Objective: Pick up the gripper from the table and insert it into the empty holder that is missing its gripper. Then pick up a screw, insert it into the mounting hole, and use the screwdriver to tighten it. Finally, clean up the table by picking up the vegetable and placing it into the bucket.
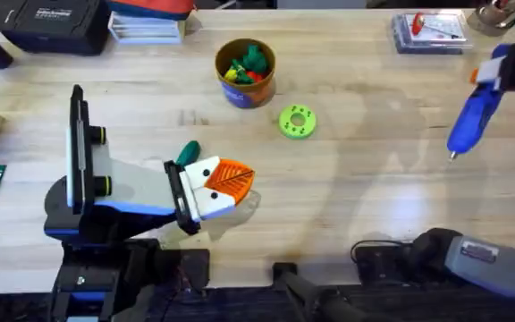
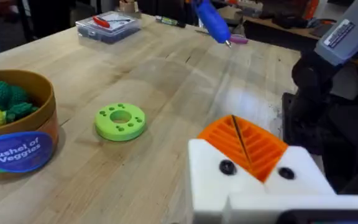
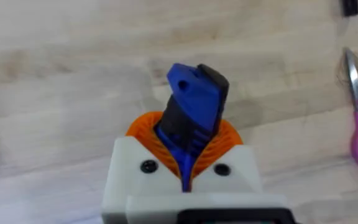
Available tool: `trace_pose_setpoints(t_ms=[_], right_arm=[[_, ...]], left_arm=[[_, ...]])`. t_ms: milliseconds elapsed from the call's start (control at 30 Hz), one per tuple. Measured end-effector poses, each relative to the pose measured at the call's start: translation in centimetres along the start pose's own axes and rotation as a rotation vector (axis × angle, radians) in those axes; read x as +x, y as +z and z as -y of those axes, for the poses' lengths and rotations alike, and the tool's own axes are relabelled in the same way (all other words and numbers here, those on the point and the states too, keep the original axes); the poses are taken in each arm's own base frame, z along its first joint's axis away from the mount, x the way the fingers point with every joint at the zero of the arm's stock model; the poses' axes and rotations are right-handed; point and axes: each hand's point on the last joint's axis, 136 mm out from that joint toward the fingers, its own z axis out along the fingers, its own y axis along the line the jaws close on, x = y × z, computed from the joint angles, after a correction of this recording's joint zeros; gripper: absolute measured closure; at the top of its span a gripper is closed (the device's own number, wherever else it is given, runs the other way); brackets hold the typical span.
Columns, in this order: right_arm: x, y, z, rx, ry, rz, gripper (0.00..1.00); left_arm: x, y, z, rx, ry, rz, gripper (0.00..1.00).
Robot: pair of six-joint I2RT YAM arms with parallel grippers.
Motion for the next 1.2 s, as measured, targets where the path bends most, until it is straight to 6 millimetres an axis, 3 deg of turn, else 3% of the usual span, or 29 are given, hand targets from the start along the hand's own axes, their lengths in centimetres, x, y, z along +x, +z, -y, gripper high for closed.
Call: trace_pose_setpoints(t_ms=[100, 200, 500, 667, 967, 1133, 1167, 1200], right_arm=[[-1.0, -2.4, -1.6, -0.036, 0.033, 0.103, 0.975], [-1.9, -4.2, -4.5, -0.099, 0.031, 0.198, 0.975], [-3.1, -11.5, -15.7, -0.375, -0.088, 0.534, 0.975], [-3.3, -15.9, -20.8, -0.548, -0.144, 0.723, 0.975], [-0.5, -20.8, -29.8, -0.856, -0.255, 0.945, 0.975], [1.7, -25.3, -33.3, -1.056, -0.306, 1.042, 0.975], [2.3, -26.1, -34.0, -1.097, -0.328, 1.05, 0.975], [5.1, -27.7, -36.4, -1.228, -0.415, 1.026, 0.975]], left_arm=[[0.0, 0.0, 0.0, 0.0, 0.0, 0.0, 0.986], [0.0, 0.0, 0.0, 0.0, 0.0, 0.0, 0.986], [0.0, 0.0, 0.0, 0.0, 0.0, 0.0, 0.986], [0.0, 0.0, 0.0, 0.0, 0.0, 0.0, 0.986], [0.0, 0.0, 0.0, 0.0, 0.0, 0.0, 0.986], [0.0, 0.0, 0.0, 0.0, 0.0, 0.0, 0.986], [0.0, 0.0, 0.0, 0.0, 0.0, 0.0, 0.986], [0.0, 0.0, 0.0, 0.0, 0.0, 0.0, 0.986]])
